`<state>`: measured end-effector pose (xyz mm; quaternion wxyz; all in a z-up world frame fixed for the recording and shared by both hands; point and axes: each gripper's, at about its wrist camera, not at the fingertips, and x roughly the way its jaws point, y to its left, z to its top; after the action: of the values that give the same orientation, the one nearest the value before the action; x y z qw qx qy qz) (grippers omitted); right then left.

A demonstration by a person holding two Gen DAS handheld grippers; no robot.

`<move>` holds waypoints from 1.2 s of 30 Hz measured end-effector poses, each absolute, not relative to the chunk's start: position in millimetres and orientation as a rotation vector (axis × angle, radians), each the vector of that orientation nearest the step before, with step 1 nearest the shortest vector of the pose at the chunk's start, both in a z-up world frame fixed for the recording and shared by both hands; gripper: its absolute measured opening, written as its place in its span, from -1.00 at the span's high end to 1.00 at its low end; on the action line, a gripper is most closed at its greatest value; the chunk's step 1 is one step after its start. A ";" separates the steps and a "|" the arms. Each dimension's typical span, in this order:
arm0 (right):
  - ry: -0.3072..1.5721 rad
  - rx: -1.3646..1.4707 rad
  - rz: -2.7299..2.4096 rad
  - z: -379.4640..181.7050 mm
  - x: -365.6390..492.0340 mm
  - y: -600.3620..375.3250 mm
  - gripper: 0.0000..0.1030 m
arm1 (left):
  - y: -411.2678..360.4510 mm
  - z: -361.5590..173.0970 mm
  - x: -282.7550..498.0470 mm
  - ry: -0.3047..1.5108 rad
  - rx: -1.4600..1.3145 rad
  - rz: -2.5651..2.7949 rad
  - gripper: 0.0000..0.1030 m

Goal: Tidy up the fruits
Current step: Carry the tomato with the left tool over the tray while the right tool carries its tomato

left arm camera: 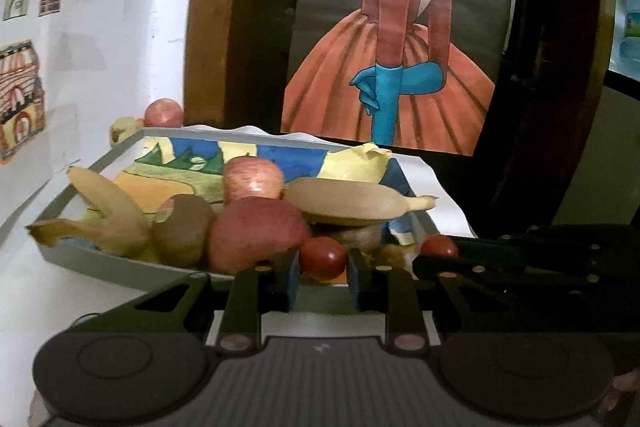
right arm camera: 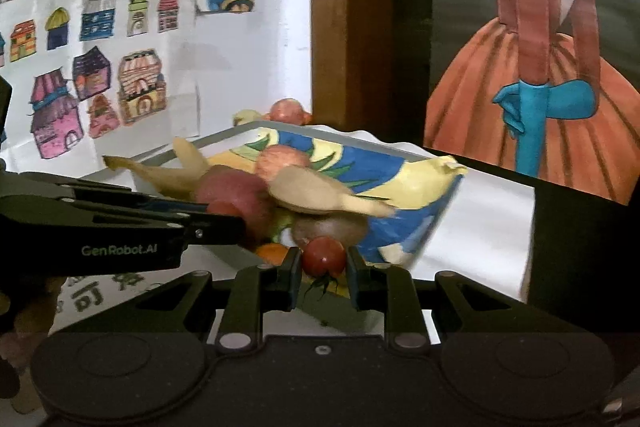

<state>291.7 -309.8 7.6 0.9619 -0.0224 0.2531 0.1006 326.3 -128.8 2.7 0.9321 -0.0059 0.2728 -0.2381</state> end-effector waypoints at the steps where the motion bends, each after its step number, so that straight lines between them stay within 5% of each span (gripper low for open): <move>1: 0.514 -0.042 0.203 6.3 292.2 -313.0 0.52 | -132.6 1.7 326.8 0.557 -0.009 -0.489 0.47; 36: 0.499 -0.046 0.221 -4.5 298.4 -323.9 0.51 | -158.5 -13.1 338.6 0.580 0.003 -0.470 0.46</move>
<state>298.4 -323.9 -4.5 0.9627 -0.0229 0.2465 0.1090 338.6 -158.5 -13.1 0.9310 0.0017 0.2835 -0.2298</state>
